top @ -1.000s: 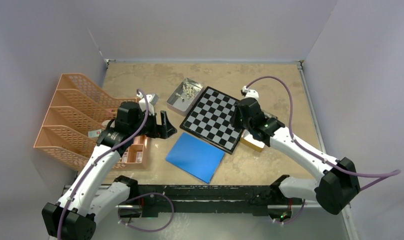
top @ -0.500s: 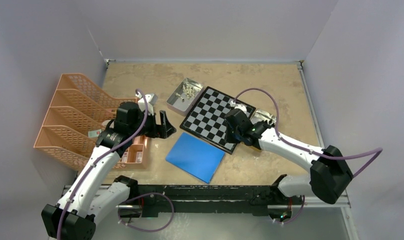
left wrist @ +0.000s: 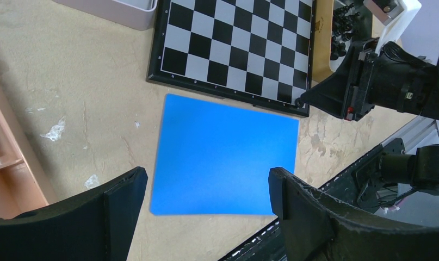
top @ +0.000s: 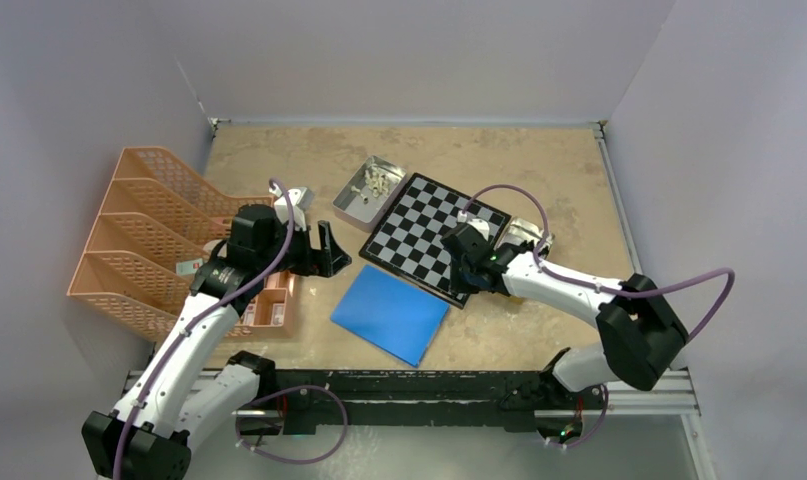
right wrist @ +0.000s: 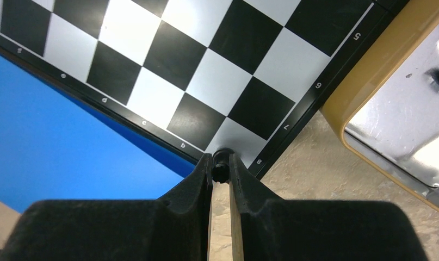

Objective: Set up the chess pieces on the board
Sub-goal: Place the chess piece on the chessboard.

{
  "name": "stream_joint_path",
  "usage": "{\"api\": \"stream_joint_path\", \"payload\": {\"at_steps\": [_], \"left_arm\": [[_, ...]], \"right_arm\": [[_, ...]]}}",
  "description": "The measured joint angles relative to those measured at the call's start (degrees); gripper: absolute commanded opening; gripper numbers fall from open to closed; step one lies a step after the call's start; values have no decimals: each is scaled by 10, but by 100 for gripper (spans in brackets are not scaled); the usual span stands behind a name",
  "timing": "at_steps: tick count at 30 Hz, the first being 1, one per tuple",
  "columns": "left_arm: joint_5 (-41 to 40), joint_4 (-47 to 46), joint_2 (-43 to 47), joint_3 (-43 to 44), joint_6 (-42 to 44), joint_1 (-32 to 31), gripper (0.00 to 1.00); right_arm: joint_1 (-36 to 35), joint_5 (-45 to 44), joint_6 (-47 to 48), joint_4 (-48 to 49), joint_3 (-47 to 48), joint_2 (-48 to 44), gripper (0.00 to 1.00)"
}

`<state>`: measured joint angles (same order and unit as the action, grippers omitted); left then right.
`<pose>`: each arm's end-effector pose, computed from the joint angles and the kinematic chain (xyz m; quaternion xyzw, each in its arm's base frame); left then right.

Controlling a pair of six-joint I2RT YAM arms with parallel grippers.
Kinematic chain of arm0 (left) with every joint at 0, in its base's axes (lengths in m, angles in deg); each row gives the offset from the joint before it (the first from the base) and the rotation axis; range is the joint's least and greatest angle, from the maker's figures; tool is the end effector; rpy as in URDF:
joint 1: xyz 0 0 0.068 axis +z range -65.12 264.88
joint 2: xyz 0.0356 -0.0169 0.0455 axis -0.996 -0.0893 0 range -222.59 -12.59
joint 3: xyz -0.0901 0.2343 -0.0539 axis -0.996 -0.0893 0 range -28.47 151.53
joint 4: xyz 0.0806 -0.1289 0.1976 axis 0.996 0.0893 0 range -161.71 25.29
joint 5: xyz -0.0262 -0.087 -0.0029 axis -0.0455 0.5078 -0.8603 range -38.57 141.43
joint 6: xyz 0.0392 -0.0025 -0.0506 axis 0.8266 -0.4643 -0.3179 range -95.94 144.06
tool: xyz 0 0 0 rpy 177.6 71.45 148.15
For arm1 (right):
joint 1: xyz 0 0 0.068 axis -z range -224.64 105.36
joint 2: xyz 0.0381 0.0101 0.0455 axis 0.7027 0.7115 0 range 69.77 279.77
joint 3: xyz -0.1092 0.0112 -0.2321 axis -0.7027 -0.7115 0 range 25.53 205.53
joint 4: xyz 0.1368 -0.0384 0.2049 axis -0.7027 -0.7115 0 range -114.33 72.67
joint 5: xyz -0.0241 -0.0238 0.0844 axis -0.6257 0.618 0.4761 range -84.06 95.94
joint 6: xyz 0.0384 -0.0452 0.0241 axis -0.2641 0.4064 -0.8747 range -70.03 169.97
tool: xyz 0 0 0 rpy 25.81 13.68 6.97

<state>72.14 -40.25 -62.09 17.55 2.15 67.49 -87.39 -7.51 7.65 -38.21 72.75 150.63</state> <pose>0.1793 -0.0745 0.2784 0.0486 0.8750 -0.3029 0.3746 0.2121 0.1804 0.1797 0.0322 0.9460 0.1224 0.2984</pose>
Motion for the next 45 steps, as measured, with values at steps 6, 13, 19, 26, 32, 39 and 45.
{"api": "stream_joint_path", "payload": {"at_steps": [6,13,19,26,32,39,45], "left_arm": [[0,0,0,0,0,0,82],[0,0,0,0,0,0,82],[0,0,0,0,0,0,82],[0,0,0,0,0,0,82],[0,0,0,0,0,0,82],[0,0,-2,0,0,0,82],[0,0,-3,0,0,0,82]], "right_arm": [[0,-10,-5,-4,1,10,12],[0,-23,-8,-12,12,22,13],[0,-30,-13,-12,16,27,13],[0,-31,-16,-13,16,27,13],[0,-31,-16,-15,16,27,15],[0,-31,-16,-15,16,27,16],[0,-30,-17,-15,16,27,23]]}}
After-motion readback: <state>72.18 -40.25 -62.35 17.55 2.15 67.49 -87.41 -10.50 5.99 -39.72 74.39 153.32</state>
